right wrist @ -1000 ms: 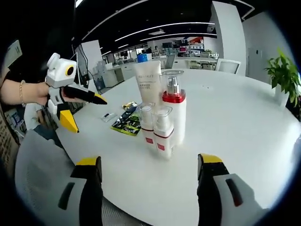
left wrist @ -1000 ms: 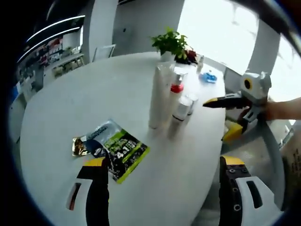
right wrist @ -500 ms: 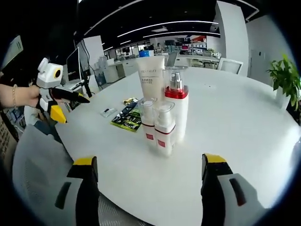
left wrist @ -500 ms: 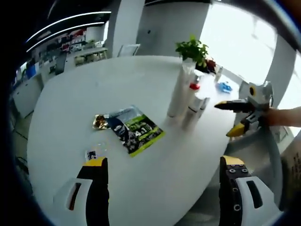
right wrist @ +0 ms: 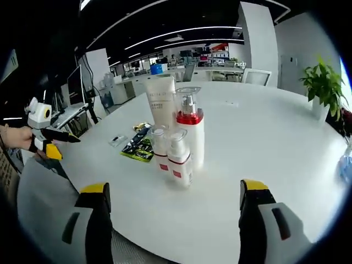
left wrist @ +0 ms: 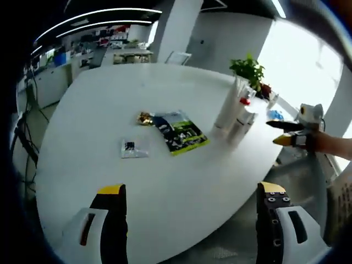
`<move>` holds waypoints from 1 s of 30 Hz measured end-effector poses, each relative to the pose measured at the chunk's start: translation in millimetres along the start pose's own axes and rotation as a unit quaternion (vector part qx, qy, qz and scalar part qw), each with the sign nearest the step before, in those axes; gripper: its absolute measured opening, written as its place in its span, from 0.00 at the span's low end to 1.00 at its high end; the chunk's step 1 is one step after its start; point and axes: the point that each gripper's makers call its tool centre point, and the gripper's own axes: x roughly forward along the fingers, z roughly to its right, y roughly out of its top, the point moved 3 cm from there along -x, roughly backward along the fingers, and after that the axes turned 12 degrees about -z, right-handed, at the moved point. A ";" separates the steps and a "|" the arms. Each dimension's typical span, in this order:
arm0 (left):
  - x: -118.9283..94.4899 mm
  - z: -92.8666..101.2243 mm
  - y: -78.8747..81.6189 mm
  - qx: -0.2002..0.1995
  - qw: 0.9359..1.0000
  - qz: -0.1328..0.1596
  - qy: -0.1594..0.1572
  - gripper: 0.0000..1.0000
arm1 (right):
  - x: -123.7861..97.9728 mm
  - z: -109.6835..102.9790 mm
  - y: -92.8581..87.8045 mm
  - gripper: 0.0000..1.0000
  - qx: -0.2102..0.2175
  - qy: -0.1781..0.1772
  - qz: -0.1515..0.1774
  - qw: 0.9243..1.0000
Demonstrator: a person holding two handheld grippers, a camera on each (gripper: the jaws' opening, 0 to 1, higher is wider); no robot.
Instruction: Arrange the skincare products in the storage area until every visible bottle or jar stands upright without overlapping.
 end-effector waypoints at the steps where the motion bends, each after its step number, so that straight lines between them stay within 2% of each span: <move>1: -1.1 -1.6 -3.1 0.001 1.000 -0.002 0.005 0.97 | -2.5 -1.7 1.5 0.98 0.003 0.001 0.004 1.000; 5: -9.3 -5.9 -10.4 -0.013 1.000 0.003 0.019 0.97 | -9.3 -13.1 7.0 0.98 0.005 0.010 0.019 1.000; 9: -13.5 -12.4 -14.6 -0.032 0.999 0.015 0.039 0.97 | -5.8 -17.7 3.8 0.97 -0.006 0.009 0.002 1.000; 11: -15.4 -15.1 -17.6 -0.046 0.997 0.022 0.053 0.97 | -6.1 -23.3 9.0 0.98 0.001 0.025 0.021 0.999; 13: -16.6 -15.3 -18.7 -0.050 0.997 0.020 0.059 0.97 | -6.9 -29.8 7.3 0.97 -0.008 0.035 0.017 0.999; 17: -19.3 -17.6 -11.8 -0.060 0.995 0.029 0.074 0.97 | -3.3 -28.5 0.3 0.95 -0.025 0.031 0.004 0.999; 22: -16.5 -11.7 -2.9 -0.055 0.995 0.027 0.083 0.97 | -3.7 -33.0 -0.7 0.95 -0.021 0.059 0.007 0.998; 25: -13.9 -9.1 0.0 -0.048 0.994 0.022 0.091 0.97 | -3.5 -34.7 -0.8 0.95 -0.025 0.064 0.008 0.998; 28: -10.6 -0.2 8.8 -0.052 0.995 0.031 0.074 0.97 | -3.1 -36.1 0.7 0.96 -0.022 0.074 0.012 0.997; 30: -7.1 5.8 16.4 -0.043 0.996 0.041 0.073 0.97 | -3.4 -37.1 0.8 0.96 -0.019 0.082 0.013 0.996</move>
